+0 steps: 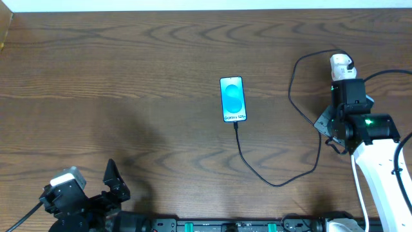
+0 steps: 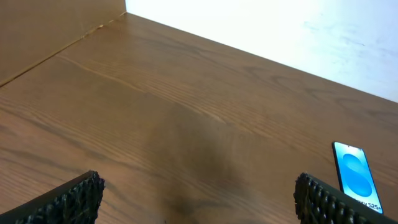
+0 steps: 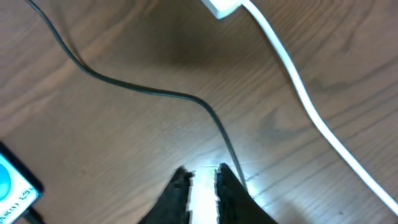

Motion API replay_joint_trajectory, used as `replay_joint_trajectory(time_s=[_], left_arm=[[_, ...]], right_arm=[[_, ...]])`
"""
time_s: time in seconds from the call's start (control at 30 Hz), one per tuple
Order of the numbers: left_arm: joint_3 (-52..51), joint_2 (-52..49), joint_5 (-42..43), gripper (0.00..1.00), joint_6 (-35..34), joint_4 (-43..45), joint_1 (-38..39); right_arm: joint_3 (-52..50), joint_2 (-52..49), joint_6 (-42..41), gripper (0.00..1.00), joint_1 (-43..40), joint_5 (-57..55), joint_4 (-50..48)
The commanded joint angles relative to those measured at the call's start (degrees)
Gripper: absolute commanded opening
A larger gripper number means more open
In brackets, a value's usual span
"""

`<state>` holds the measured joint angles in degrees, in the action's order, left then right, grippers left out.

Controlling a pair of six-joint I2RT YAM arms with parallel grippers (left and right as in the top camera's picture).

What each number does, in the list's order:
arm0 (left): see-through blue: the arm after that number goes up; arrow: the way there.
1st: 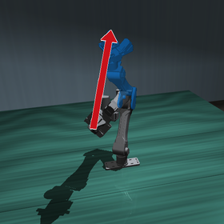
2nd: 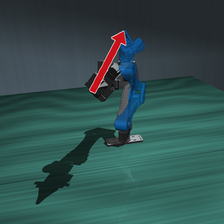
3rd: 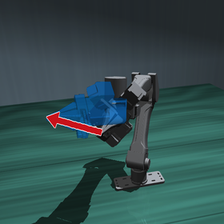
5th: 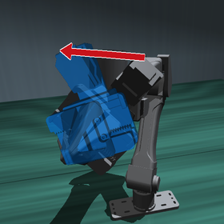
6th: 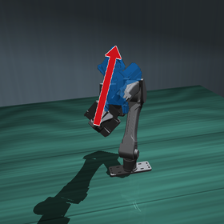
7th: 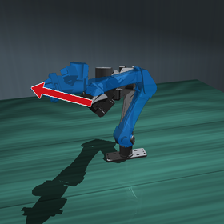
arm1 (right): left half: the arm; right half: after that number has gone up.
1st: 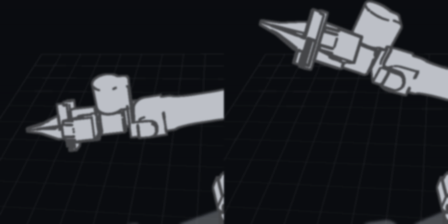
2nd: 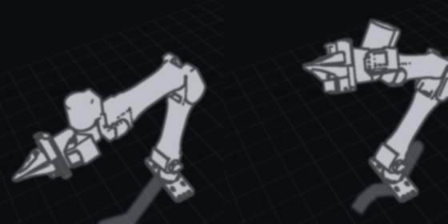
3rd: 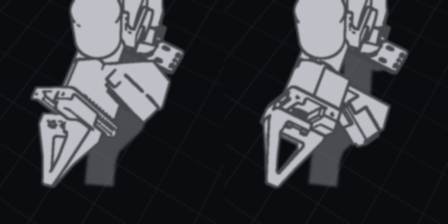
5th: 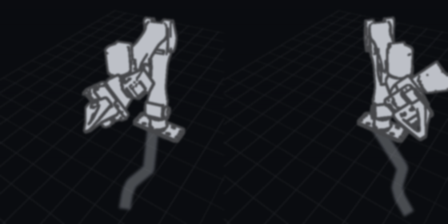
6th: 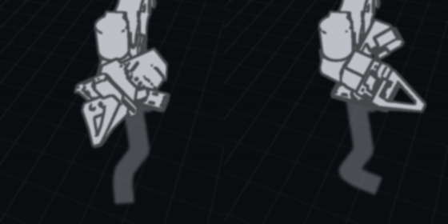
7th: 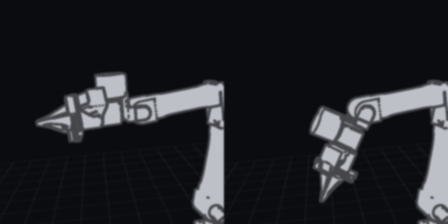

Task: Plug charger to phone and switch on socket
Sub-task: 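Move the right gripper over the white power strip's switch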

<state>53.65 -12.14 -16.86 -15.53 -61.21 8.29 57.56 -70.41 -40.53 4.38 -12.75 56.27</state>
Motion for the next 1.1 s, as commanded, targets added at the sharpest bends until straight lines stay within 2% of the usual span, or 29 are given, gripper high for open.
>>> replay_joint_trajectory(time_s=[0.0, 0.1, 0.2, 0.37, 0.67, 0.83, 1.07], left_arm=[[0.6, 0.1, -0.4, 0.98, -0.9, -1.0, -0.3], [0.6, 0.1, -0.4, 0.98, -0.9, -5.1, -0.3], [0.6, 0.1, -0.4, 0.98, -1.0, -9.0, -0.3], [0.6, 0.1, -0.4, 0.98, -0.9, -8.9, -0.3], [0.6, 0.1, -0.4, 0.98, -0.9, -8.9, -0.3], [0.6, 0.1, -0.4, 0.98, -0.9, -8.9, -0.3], [0.6, 0.2, -0.4, 0.98, -0.9, -8.9, -0.3]], right_arm=[[0.0, 0.0, -0.2, 0.08, -0.4, -0.3, -1.1], [0.0, 0.0, -3.3, 0.01, -0.4, -0.1, -1.2], [0.0, 0.0, -3.6, 0.01, -0.4, 1.3, -1.2], [0.1, 0.0, -3.6, 0.01, -1.3, 5.2, -1.0], [0.1, 0.0, -3.5, 0.01, -10.0, 10.2, 2.4], [0.1, 0.0, 1.2, 0.01, -16.3, 12.8, 3.4], [0.2, 0.0, 1.9, 0.01, -21.4, 14.8, 3.5]])
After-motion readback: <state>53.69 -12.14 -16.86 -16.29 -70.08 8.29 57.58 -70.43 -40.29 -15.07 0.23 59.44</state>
